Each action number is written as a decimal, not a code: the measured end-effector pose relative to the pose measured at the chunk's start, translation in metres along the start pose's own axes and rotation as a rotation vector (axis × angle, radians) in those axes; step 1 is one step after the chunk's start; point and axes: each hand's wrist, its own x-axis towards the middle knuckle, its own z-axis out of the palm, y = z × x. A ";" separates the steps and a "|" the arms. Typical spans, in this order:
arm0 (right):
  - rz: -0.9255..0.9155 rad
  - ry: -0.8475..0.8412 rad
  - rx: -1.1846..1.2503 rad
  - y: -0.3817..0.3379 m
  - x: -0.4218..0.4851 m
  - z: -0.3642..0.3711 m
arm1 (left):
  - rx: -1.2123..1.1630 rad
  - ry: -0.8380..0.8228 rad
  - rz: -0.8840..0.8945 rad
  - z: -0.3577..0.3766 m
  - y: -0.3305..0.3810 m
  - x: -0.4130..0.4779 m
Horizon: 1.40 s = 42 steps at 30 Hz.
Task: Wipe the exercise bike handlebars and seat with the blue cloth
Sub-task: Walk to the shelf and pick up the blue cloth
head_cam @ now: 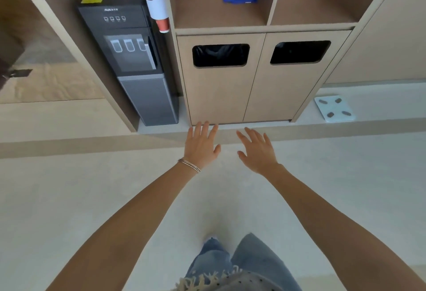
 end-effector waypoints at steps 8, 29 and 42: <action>0.005 -0.013 -0.030 0.032 0.092 -0.003 | -0.037 -0.030 0.015 0.015 -0.020 0.089; -0.065 0.004 -0.018 0.130 0.369 -0.083 | -0.050 0.027 -0.059 -0.020 -0.046 0.361; 0.008 0.064 0.022 0.139 0.494 -0.104 | -0.005 0.068 0.027 -0.026 -0.111 0.491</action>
